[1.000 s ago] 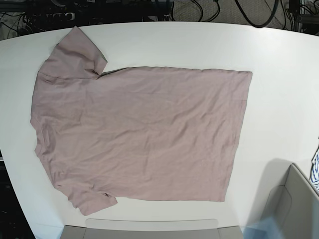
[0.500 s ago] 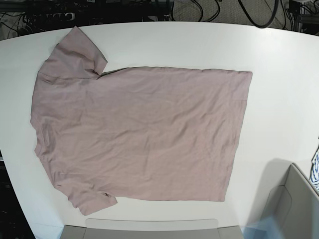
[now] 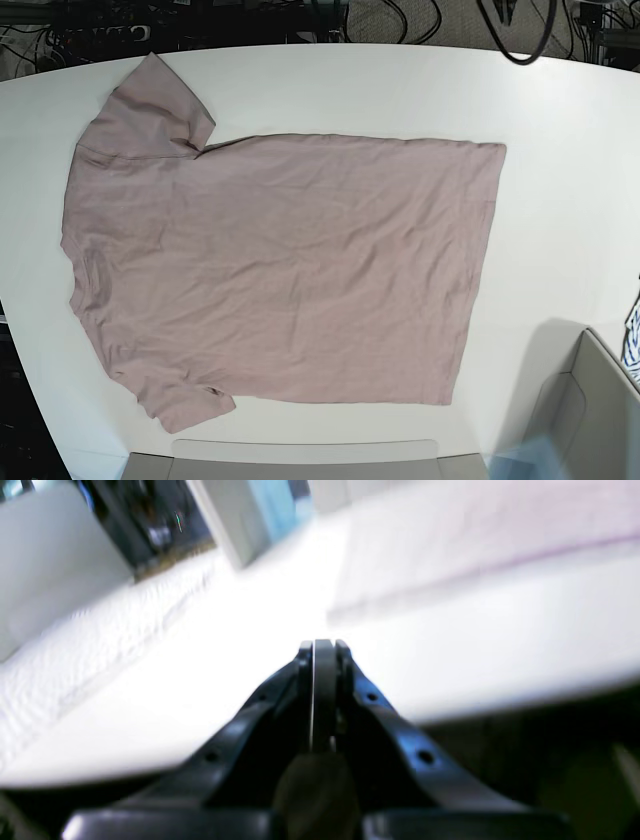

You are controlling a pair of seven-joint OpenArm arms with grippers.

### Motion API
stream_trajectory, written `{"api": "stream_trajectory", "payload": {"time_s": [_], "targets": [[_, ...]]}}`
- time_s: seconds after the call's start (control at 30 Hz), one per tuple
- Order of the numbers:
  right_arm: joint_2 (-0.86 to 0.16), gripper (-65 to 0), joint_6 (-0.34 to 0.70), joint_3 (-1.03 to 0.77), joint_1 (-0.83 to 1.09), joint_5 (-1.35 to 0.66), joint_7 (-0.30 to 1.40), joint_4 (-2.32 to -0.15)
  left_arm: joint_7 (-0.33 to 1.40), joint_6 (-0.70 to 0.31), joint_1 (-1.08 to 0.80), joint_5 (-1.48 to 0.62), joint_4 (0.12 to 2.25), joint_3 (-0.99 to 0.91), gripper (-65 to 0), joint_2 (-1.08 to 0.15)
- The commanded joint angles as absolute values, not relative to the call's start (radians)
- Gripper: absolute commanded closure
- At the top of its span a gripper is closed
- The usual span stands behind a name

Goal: Fold the T-shirt properly
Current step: 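Move both grippers down to the shirt's shoulder corners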

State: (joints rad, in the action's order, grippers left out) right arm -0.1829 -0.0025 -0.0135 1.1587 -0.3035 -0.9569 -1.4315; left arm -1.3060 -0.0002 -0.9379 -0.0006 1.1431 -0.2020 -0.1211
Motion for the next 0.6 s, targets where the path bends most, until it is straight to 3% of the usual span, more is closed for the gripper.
{"api": "stream_trajectory", "payload": {"time_s": [0.0,0.17,0.43,0.57], "targets": [[-0.185,-0.3,0.008,-0.012,1.213,-0.320,-0.957,-1.508,-1.336,0.005,-0.977,-0.007,1.184,-0.206,-0.4,-0.124],[-0.300,-2.4,0.008,-0.053,1.293,-0.552,-0.773,-1.762,-1.214,0.005,-0.978,-0.007,1.343,-0.202,-2.9,-0.124],[-0.443,-24.2,0.008,-0.177,1.279,-0.924,-0.549,-1.814,-0.997,0.004,-0.981,-0.002,1.547,-0.196,-10.6,-0.074],[-0.466,-28.0,0.008,-0.236,1.254,-1.015,-0.458,-1.805,-0.952,0.002,-0.977,-0.002,1.573,-0.193,-10.5,-0.070]]}}
